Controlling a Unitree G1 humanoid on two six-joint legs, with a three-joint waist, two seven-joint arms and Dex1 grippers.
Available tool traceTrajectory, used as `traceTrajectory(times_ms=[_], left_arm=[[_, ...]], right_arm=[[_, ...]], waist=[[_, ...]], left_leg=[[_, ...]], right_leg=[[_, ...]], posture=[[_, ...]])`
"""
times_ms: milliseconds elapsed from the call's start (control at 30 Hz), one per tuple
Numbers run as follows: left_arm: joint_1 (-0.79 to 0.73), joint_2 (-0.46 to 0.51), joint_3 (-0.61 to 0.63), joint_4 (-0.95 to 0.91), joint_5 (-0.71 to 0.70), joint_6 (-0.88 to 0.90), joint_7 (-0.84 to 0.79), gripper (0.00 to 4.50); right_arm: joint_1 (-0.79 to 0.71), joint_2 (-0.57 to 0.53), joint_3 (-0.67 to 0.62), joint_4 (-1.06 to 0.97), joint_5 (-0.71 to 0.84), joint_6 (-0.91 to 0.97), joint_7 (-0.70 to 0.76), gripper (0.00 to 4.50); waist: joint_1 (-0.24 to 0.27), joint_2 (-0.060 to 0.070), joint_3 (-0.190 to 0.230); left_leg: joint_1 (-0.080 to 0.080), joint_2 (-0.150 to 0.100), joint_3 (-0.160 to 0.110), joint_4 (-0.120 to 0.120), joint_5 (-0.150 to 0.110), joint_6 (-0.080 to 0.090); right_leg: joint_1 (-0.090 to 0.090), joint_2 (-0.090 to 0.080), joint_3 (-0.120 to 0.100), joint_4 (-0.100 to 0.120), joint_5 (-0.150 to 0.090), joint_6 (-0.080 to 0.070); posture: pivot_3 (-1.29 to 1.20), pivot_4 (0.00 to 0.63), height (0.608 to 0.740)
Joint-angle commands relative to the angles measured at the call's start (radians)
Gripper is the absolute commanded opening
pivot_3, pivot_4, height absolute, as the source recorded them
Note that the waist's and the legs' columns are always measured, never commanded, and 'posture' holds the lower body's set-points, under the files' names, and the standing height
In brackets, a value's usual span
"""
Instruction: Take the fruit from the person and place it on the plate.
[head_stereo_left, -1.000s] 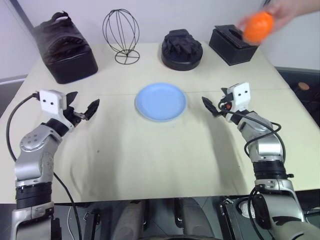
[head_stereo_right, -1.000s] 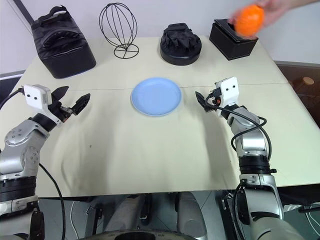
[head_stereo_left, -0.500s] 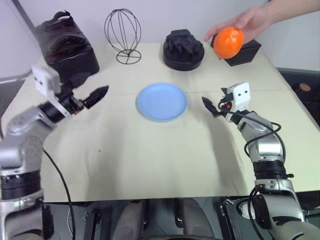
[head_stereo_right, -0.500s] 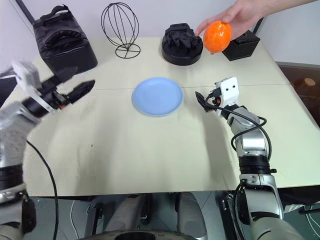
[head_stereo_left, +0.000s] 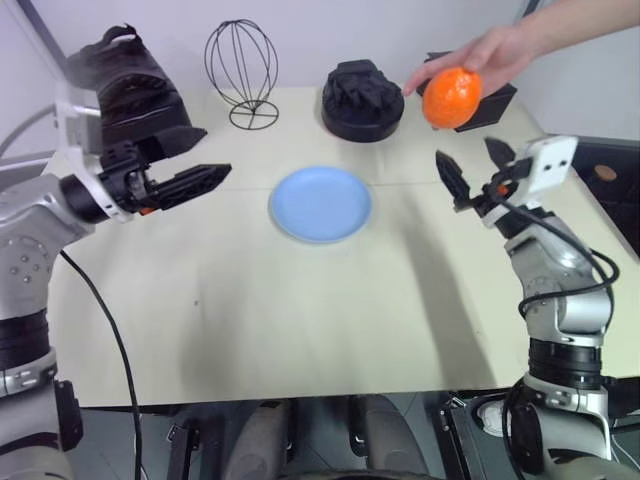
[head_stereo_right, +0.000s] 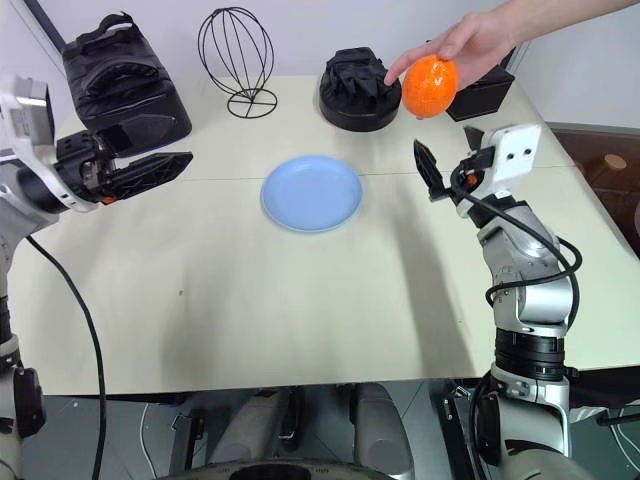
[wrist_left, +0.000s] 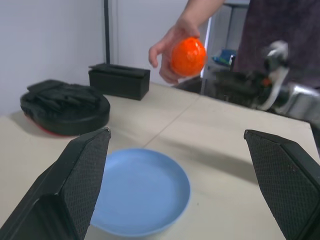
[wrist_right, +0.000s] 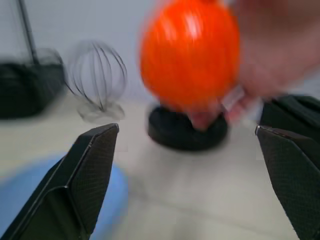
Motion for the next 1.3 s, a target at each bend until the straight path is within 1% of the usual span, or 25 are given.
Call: traceTrajectory(times_ms=[33,200,367,500,567,633,667,800,900,933,1000,1100,1200,1300], left_arm=[[-0.028,-0.008,-0.001,0.005,0.014,-0.025,-0.014,4.50],[-0.022,-0.019,-0.014,0.008,0.038,-0.033,-0.021,4.50],[0.003,-0.026,0.003,-0.012,0.043,-0.029,-0.006,4.50],[0.033,-0.026,0.024,-0.039,0.036,-0.026,0.014,4.50],[0.045,-0.024,0.035,-0.048,0.032,-0.025,0.025,4.50],[0.058,-0.022,0.046,-0.059,0.027,-0.025,0.034,4.50],[0.062,-0.021,0.049,-0.064,0.026,-0.025,0.038,4.50],[0.074,-0.021,0.060,-0.077,0.021,-0.020,0.046,4.50],[0.081,-0.016,0.063,-0.080,0.025,-0.019,0.046,4.50],[0.093,-0.008,0.055,-0.080,0.041,-0.026,0.038,4.50],[0.117,0.006,0.037,-0.076,0.072,-0.036,0.028,4.50],[0.148,0.010,0.026,-0.072,0.099,-0.050,0.024,4.50],[0.192,0.013,0.015,-0.082,0.137,-0.065,0.027,4.50],[0.240,0.023,-0.001,-0.099,0.179,-0.083,0.025,4.50]], right_arm=[[-0.058,0.026,-0.031,-0.018,0.058,0.017,-0.040,4.48],[-0.143,0.048,-0.023,0.042,0.085,0.007,-0.046,4.48],[-0.230,0.045,-0.001,0.211,0.039,-0.069,-0.014,4.48],[-0.272,0.042,0.004,0.317,0.021,-0.115,0.013,4.48],[-0.285,0.042,0.004,0.345,0.020,-0.136,0.025,3.97],[-0.295,0.041,0.006,0.363,0.018,-0.148,0.031,3.26],[-0.298,0.040,0.006,0.369,0.017,-0.152,0.033,3.10],[-0.299,0.037,0.015,0.365,0.017,-0.150,0.049,3.09],[-0.294,0.027,0.033,0.342,0.013,-0.116,0.054,3.09],[-0.278,0.032,0.077,0.327,0.008,-0.089,0.086,3.09],[-0.252,0.067,0.165,0.334,-0.008,-0.042,0.126,3.09],[-0.247,0.131,0.263,0.404,-0.066,-0.013,0.126,3.09],[-0.291,0.216,0.304,0.538,-0.107,-0.044,0.117,3.09],[-0.339,0.257,0.323,0.645,-0.142,-0.083,0.134,3.09]], waist=[[0.001,0.000,0.000],[0.002,0.000,0.000],[0.000,0.000,0.000],[-0.001,0.000,0.000],[-0.001,0.000,0.000],[0.000,0.000,0.000],[0.000,0.000,0.000],[0.000,0.000,0.000],[0.000,0.000,0.000],[0.000,0.000,0.000],[-0.006,0.000,0.000],[-0.017,0.000,0.000],[-0.022,0.000,0.000],[-0.022,0.000,0.000]], left_leg=[[0.000,0.000,0.000,0.000,0.000,0.000],[0.000,0.000,0.000,0.000,0.000,0.000],[0.000,0.000,0.000,0.000,0.000,0.000],[0.000,0.000,0.000,0.000,0.000,0.000],[0.000,0.000,0.000,0.000,0.000,0.000],[0.000,0.000,0.000,0.000,0.000,0.000],[-0.001,0.000,0.000,0.000,0.000,0.000],[0.000,0.000,0.000,0.000,0.000,0.000],[0.000,0.000,0.000,0.000,0.000,0.000],[0.000,0.000,0.000,0.000,0.000,0.000],[0.000,0.000,0.000,-0.001,0.000,0.000],[0.000,0.000,0.000,-0.002,0.000,0.000],[0.000,0.000,0.000,-0.002,0.000,0.000],[-0.001,-0.001,0.000,-0.002,0.000,0.000]], right_leg=[[0.000,0.000,0.000,0.000,0.000,0.000],[0.000,-0.001,0.000,0.000,0.000,0.000],[0.000,-0.001,0.000,0.000,0.000,0.000],[-0.001,-0.001,0.000,0.000,0.000,0.000],[-0.001,-0.001,0.000,0.000,0.000,0.000],[-0.001,-0.001,0.000,0.000,0.000,0.000],[-0.001,-0.001,0.000,0.000,0.000,0.000],[-0.001,-0.001,0.000,0.000,0.000,0.000],[-0.001,-0.001,0.000,0.000,0.000,0.000],[-0.001,-0.001,0.000,0.000,0.000,0.000],[-0.001,-0.001,0.000,0.000,0.000,0.000],[-0.001,0.000,0.000,0.000,0.000,0.000],[-0.002,-0.001,0.001,0.000,0.000,0.000],[-0.003,-0.001,0.001,0.000,0.000,0.000]], posture=[[0.00,0.150,0.740],[0.00,0.150,0.740],[0.00,0.150,0.740],[0.00,0.150,0.740],[0.00,0.150,0.740],[0.00,0.150,0.740],[0.00,0.150,0.740],[0.00,0.150,0.740],[0.00,0.150,0.740],[0.00,0.150,0.740],[0.00,0.150,0.740],[0.00,0.150,0.740],[0.00,0.150,0.740],[0.00,0.150,0.740]])
